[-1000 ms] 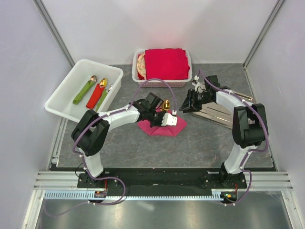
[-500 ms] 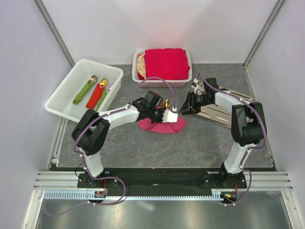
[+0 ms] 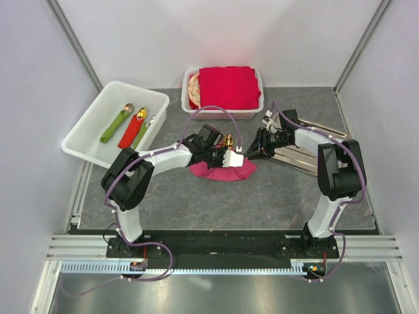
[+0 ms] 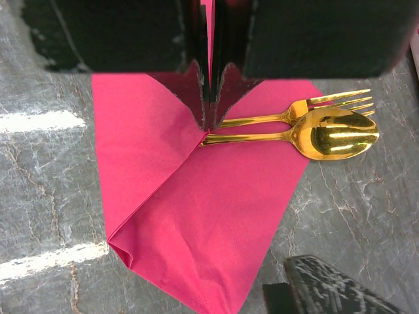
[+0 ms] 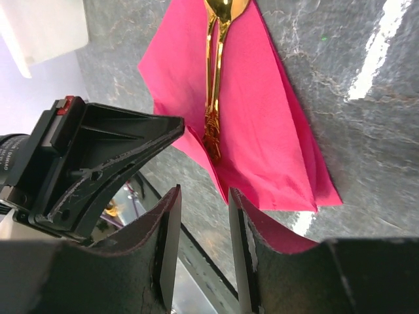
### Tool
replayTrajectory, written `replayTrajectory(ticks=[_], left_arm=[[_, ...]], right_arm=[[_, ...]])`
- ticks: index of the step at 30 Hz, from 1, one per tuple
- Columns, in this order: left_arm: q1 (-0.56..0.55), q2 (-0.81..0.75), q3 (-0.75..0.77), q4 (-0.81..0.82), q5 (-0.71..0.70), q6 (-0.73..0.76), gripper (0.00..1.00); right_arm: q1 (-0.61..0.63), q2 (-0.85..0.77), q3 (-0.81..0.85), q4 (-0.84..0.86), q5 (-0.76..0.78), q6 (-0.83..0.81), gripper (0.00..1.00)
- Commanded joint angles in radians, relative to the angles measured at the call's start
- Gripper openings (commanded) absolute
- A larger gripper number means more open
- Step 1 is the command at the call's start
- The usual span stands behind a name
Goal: Place the utensils on the paper napkin and roll it up
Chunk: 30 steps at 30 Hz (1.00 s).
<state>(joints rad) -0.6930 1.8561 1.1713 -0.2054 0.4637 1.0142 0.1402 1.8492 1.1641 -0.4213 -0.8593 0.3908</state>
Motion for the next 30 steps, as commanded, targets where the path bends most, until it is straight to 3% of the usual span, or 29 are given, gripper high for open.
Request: replayTrajectory(ticks=[1,6,10,30], left_arm=[[0.004,0.018,-0.005,0.049,-0.002,-0.016,0.02],[0.004,0.029,-0.002,0.054,-0.008,-0.016,0.02],[0.006,0.034,-0.007,0.057,-0.013,-0.012,0.02],[0.009,0.045,-0.012,0.07,-0.008,-0.009,0.02]], right_arm=[[0.016,-0.015,-0.061,0.104,-0.055,0.071,0.42],[0.062,-0.022,-0.152,0.208,-0.052,0.178,0.34],[0.108,-0.008,-0.147,0.214,-0.052,0.204,0.19],[0.183,0.108,-0.124,0.225,0.008,0.22,0.09]])
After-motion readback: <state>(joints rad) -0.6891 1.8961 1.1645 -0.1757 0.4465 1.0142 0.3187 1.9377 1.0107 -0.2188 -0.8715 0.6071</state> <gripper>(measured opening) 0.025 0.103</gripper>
